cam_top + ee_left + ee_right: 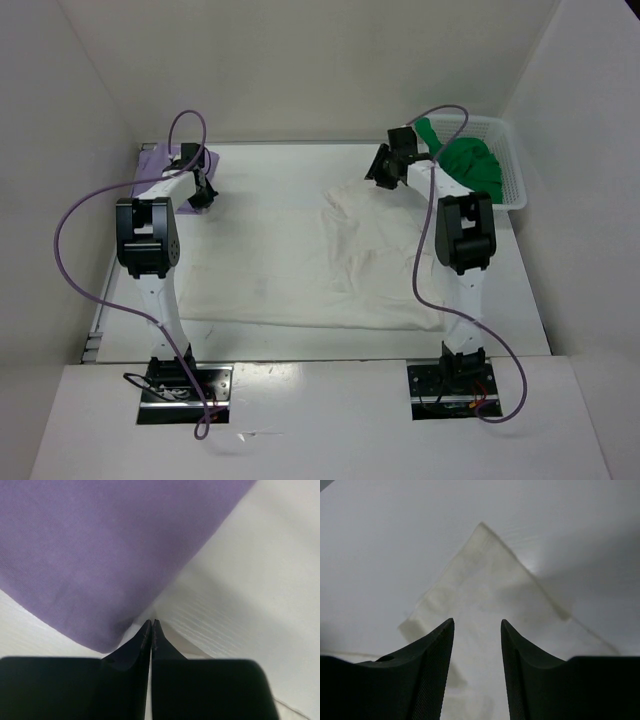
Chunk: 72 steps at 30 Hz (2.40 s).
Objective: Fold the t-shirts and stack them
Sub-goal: Grap the side of the flattened tshirt furthest away from the robot with both arms, then fold the other side of the tshirt into a rectangle
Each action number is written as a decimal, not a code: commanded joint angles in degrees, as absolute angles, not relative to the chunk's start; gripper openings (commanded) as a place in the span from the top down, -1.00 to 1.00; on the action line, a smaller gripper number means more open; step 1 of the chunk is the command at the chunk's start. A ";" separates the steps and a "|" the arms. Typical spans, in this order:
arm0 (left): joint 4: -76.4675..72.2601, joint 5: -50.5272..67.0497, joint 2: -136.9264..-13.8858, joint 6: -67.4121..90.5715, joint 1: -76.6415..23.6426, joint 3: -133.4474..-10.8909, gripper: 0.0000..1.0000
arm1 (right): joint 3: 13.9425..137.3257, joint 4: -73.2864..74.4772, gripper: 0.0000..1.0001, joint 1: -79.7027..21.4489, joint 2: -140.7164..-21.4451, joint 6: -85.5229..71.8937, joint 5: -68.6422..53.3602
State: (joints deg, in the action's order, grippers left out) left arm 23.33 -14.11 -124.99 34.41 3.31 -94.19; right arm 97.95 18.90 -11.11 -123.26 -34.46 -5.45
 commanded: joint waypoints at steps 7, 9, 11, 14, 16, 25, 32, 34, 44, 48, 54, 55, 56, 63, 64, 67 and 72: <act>24.43 -12.57 -117.95 34.01 1.94 -92.47 1.00 | 124.26 27.33 -0.10 -11.25 -142.70 -25.32 6.68; 24.43 -12.57 -117.43 34.01 1.93 -92.46 1.00 | 130.30 29.61 -0.10 -11.25 -145.80 -25.31 6.68; 24.43 -12.57 -117.42 34.01 1.93 -91.85 1.00 | 132.97 31.29 -0.10 -11.77 -148.88 -24.70 5.98; 24.43 -12.57 -117.42 34.01 1.93 -91.85 1.00 | 136.31 32.51 -0.10 -12.48 -151.33 -24.70 5.28; 24.43 -12.05 -117.42 34.01 1.93 -91.85 1.00 | 138.60 33.13 -0.04 -13.18 -152.40 -24.70 5.27; 24.43 -12.04 -116.37 34.54 1.93 -91.32 1.00 | 140.19 34.45 0.26 -13.18 -153.02 -25.22 3.43; 23.91 -11.51 -116.37 35.60 1.93 -90.79 1.00 | 139.04 34.45 0.69 -13.18 -151.87 -25.22 3.52; 23.91 -11.51 -116.37 35.60 1.93 -90.79 1.00 | 139.04 34.45 1.00 -12.66 -151.87 -25.22 1.94; 22.24 -10.28 -113.74 37.53 1.93 -90.09 1.00 | 129.67 32.35 1.00 -7.83 -135.82 -26.98 -5.69; 22.24 -8.27 -110.31 36.39 1.93 -87.64 1.00 | 116.06 29.80 1.00 -5.98 -124.65 -27.69 -6.86; 21.62 -6.33 -104.68 35.86 2.46 -82.97 1.00 | 99.88 28.48 1.00 -5.45 -111.64 -28.73 -6.86; 22.32 -6.33 -104.16 35.86 2.46 -82.19 1.00 | 97.76 28.48 1.00 -5.45 -109.79 -28.74 -6.86; 22.32 -5.63 -102.85 35.86 3.24 -80.70 1.00 | 95.73 28.48 1.00 -4.84 -107.95 -29.26 -6.86; 22.85 -3.00 -96.51 34.80 5.27 -74.37 1.00 | 74.57 29.52 1.00 -3.17 -86.79 -29.79 -6.32; 22.85 -2.29 -95.02 35.50 5.27 -71.92 1.00 | 72.79 30.14 1.00 -3.16 -85.10 -29.79 -6.33; 23.47 0.00 -91.51 36.04 6.59 -68.48 1.00 | 66.02 32.25 1.00 -3.16 -78.61 -30.41 -6.86; 25.75 5.33 -86.32 36.04 12.20 -62.86 1.00 | 58.46 38.30 1.00 -2.64 -70.41 -30.94 -6.33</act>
State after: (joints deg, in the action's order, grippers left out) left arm 25.12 0.54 -90.13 36.23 8.95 -64.82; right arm 61.04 34.17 -3.16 -74.72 -30.41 -6.70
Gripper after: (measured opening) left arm 0.006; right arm 0.002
